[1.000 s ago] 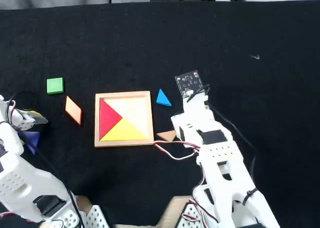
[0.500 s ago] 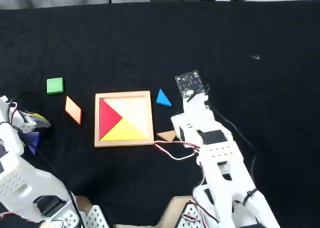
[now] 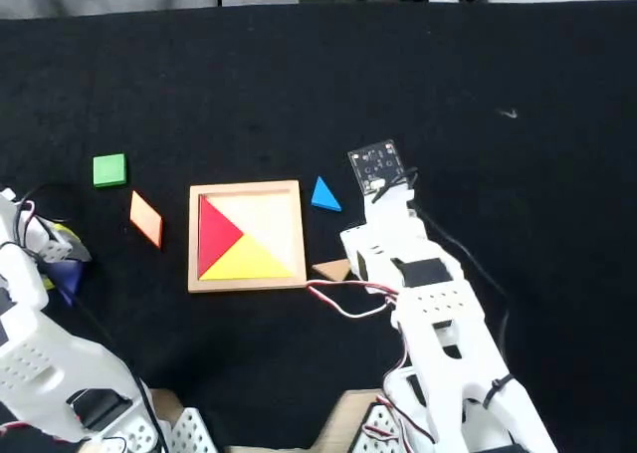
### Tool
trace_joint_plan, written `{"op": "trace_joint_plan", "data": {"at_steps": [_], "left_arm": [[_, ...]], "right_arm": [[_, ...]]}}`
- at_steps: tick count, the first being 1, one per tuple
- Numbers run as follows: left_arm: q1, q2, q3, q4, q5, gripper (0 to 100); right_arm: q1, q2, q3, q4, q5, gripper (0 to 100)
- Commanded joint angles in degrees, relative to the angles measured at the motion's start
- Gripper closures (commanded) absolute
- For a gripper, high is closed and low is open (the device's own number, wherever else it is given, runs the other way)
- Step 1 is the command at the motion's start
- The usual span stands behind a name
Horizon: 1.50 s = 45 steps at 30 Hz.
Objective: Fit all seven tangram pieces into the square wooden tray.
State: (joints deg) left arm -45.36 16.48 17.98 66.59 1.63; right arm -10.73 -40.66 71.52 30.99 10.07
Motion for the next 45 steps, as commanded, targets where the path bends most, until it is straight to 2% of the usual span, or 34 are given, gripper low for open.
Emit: {"op": "trace_joint_plan", "data": {"at_steps": [1,12,18,25,27,32,34,38,45], "left_arm": [[-0.48,-0.44,-0.04,-0.09,0.53,80],[-0.40,-0.88,-0.40,0.00,-1.41,82],[-0.48,-0.88,-0.48,-0.35,-10.29,82],[-0.48,-0.97,-6.11,0.18,-31.21,82],[-0.57,-1.05,-9.71,3.16,-34.81,82],[-0.40,-2.55,-24.13,22.59,-41.76,82],[-0.40,-4.48,-25.80,26.99,-44.57,82],[-1.01,-11.69,-21.23,29.89,-49.67,82],[-1.01,-36.13,-1.98,23.21,-50.02,82]], "right_arm": [[-0.79,-1.80,-0.57,0.44,0.62,98.5],[-0.79,-1.80,-0.57,0.44,0.62,98.5],[-0.79,-1.80,-0.57,0.44,0.62,98.5],[-0.79,-1.80,-0.48,0.44,0.62,98.4],[-0.79,-1.80,-0.48,0.44,0.62,98.4],[-0.79,-1.80,-0.48,0.44,0.62,98.4],[-0.79,-1.80,-0.48,0.44,0.62,98.4],[-0.79,-1.80,-0.48,0.44,0.62,98.4],[-0.79,-1.80,-0.66,0.44,0.62,98.4]]}}
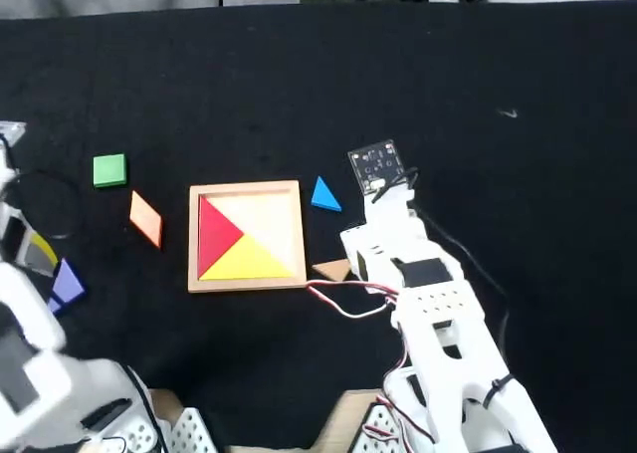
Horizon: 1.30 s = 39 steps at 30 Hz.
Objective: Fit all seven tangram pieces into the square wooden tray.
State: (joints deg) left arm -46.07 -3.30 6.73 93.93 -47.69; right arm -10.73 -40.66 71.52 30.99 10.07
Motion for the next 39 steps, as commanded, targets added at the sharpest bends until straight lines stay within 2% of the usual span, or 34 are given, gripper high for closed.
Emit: {"op": "trace_joint_plan", "data": {"at_steps": [1,3,6,8,10,11,16,21,25,30,39], "left_arm": [[-0.04,-21.01,12.97,-6.51,-0.53,82],[0.40,-28.57,21.49,-13.01,-0.09,82],[3.47,-35.96,37.14,-27.08,4.48,82],[4.79,-38.07,44.18,-33.49,12.84,82],[4.88,-37.80,46.90,-35.52,23.12,82],[4.70,-37.19,46.81,-35.34,25.23,82],[4.97,-30.68,42.15,-31.12,14.86,82],[4.62,-16.97,36.79,-30.68,10.37,81],[3.82,-8.88,33.01,-31.21,9.41,72],[3.03,-6.51,30.73,-31.56,6.95,74],[2.77,-6.15,36.88,-41.49,6.42,74]], "right_arm": [[-0.79,-1.80,-0.66,0.44,0.70,98.4],[-0.79,-1.80,-0.66,0.44,0.70,98.4],[-0.79,-1.80,-0.75,0.44,0.70,98.4],[-0.79,-1.89,-0.66,0.44,0.70,98.4],[-0.79,-1.80,-0.66,0.44,0.70,98.4],[-0.79,-1.80,-0.66,0.44,0.70,98.4],[-0.79,-1.80,-0.57,0.44,0.70,98.4],[-0.79,-2.07,-0.92,2.11,0.70,98.4],[-0.79,-2.07,-0.92,2.11,0.70,98.4],[-0.79,-2.07,-0.92,2.11,0.70,98.4],[-0.79,-1.89,-0.92,2.02,0.70,98.4]]}}
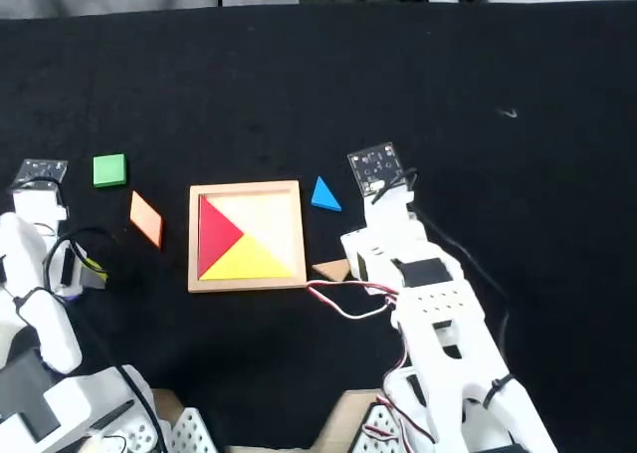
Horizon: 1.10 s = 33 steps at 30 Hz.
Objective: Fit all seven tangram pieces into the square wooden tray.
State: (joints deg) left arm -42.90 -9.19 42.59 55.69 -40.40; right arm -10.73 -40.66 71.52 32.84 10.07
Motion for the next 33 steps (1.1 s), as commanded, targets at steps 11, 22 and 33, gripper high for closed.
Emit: {"op": "trace_joint_plan", "data": {"at_steps": [11,22,33], "left_arm": [[-1.71,-0.18,4.62,-6.77,-4.13,74],[-2.68,-0.18,5.14,-7.47,-4.57,74],[-2.68,6.07,2.68,-7.56,-5.89,74]], "right_arm": [[-0.79,-1.80,-0.92,0.18,0.70,98.4],[-0.79,-1.80,-0.92,0.18,0.70,98.4],[-0.79,-1.80,-0.92,0.18,0.70,98.4]]}}
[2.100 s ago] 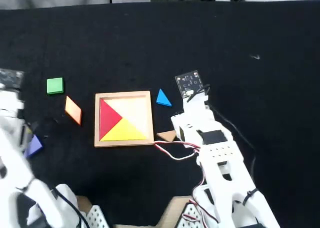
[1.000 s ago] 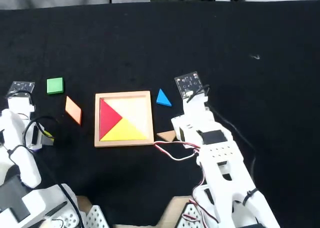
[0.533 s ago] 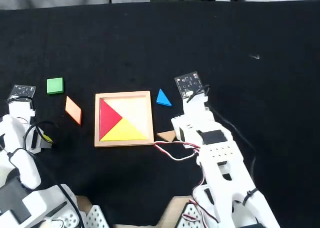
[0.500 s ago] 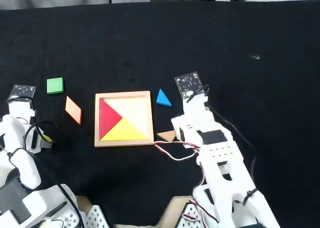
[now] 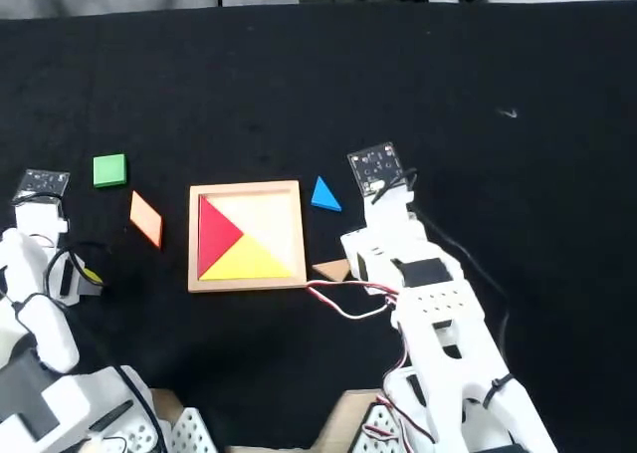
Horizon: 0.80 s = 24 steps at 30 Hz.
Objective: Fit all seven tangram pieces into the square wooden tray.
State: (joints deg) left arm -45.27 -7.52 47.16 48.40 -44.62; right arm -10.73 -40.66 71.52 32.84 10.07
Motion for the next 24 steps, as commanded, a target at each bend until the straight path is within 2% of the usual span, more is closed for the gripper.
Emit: {"op": "trace_joint_plan", "data": {"at_steps": [1,5,12,16,20,24], "left_arm": [[-0.40,5.89,-2.59,-0.18,-1.58,74],[-1.27,8.26,-4.53,0.26,-1.41,74],[-1.71,3.34,-4.53,0.26,-0.53,74],[-1.63,2.81,-4.53,0.44,-0.35,79],[-1.98,-2.20,-7.16,7.56,-0.26,79],[-1.71,-9.49,-7.16,10.02,-0.26,76]], "right_arm": [[-0.79,-1.80,-0.92,0.18,0.70,98.4],[-0.79,-1.80,-0.92,0.18,0.70,98.4],[-0.79,-1.80,-0.92,0.09,0.70,98.4],[-0.79,-1.80,-0.92,0.09,0.70,98.4],[-0.79,-1.80,-0.92,0.09,0.70,98.4],[-0.79,-1.80,-0.92,0.09,0.70,98.4]]}}
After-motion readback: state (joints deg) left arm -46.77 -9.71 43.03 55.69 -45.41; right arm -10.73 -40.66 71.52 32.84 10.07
